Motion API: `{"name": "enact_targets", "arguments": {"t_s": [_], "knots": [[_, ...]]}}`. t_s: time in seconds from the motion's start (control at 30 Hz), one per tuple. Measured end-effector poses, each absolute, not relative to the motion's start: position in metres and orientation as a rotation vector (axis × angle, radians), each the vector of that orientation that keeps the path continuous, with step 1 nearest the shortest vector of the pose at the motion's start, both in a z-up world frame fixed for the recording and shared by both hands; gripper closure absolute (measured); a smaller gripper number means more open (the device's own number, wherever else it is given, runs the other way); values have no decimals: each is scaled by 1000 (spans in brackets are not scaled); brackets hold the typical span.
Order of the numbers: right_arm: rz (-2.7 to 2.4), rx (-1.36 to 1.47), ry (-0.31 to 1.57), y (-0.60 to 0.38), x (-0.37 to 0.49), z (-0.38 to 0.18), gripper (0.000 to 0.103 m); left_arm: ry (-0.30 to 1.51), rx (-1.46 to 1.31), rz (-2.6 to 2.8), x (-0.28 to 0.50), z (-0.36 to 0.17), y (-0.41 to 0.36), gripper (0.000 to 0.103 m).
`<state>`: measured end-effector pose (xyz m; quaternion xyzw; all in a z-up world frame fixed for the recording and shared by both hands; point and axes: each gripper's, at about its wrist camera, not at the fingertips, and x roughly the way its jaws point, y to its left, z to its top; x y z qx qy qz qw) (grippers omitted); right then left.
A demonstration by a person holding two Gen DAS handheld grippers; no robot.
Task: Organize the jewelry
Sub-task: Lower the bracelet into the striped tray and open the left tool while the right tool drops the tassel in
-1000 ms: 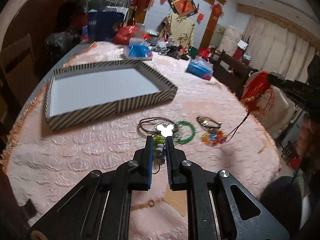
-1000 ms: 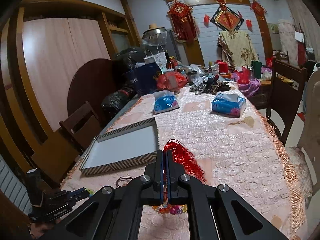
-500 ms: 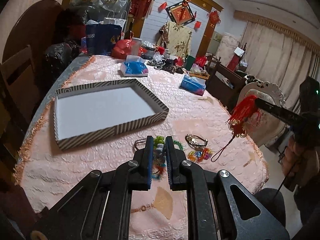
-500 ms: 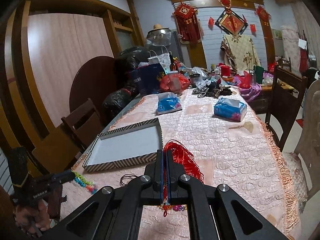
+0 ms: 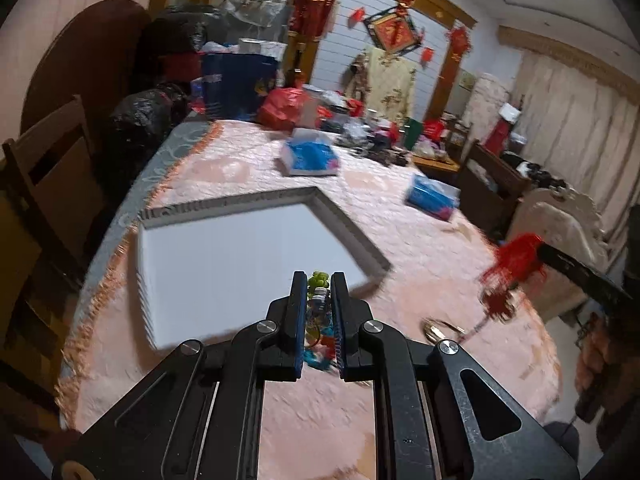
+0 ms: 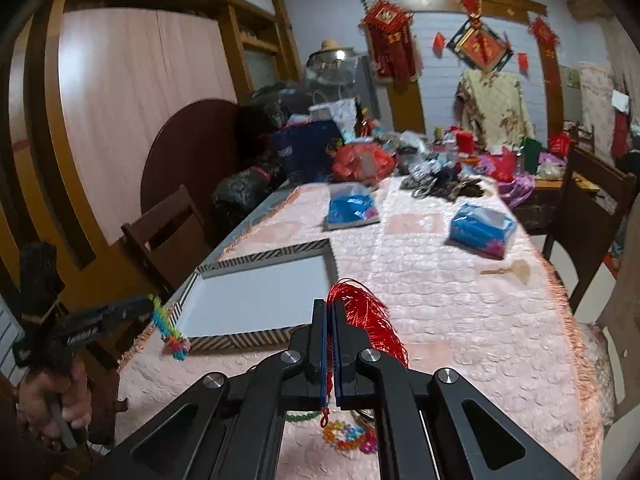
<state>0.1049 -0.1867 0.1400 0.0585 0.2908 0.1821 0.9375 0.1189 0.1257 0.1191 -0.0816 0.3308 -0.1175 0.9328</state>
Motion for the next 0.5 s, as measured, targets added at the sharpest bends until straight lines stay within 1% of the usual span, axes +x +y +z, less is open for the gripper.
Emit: {"name": "enact_targets", "arguments": {"t_s": [0.17, 0.33, 0.5], "knots": [[381, 104, 634, -165, 141, 136, 101, 696, -159, -167, 160, 103, 146, 93], [414, 48, 625, -131, 171, 145, 101, 697, -159, -119, 185, 87, 163, 93], [487, 49, 606, -93, 206, 148, 101, 740, -175, -65, 204, 53, 176, 93]]}}
